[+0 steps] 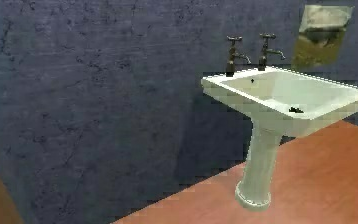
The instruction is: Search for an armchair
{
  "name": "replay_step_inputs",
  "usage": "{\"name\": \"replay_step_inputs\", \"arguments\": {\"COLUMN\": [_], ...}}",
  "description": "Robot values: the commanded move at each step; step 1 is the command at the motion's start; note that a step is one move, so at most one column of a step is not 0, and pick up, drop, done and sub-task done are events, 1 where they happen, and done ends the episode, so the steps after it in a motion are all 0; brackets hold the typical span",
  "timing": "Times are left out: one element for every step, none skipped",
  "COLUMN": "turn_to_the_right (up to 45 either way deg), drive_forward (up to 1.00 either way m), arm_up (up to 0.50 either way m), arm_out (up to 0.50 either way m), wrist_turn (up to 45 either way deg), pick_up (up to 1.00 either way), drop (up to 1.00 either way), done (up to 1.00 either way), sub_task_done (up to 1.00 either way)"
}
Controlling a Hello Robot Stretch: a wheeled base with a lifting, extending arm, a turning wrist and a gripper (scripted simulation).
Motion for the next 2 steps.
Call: {"name": "replay_step_inputs", "arguments": {"turn_to_the_right": [45.0, 12.0], "drive_forward": [0.0, 0.0], "arm_up": [0.0, 0.0], "arm_out": [0.0, 0.0], "wrist_turn": [0.0, 0.0], "pick_up": [0.0, 0.0], "drop": [0.0, 0.0], "done": [0.0, 0.0], "sub_task_done": [0.0, 0.0]}}
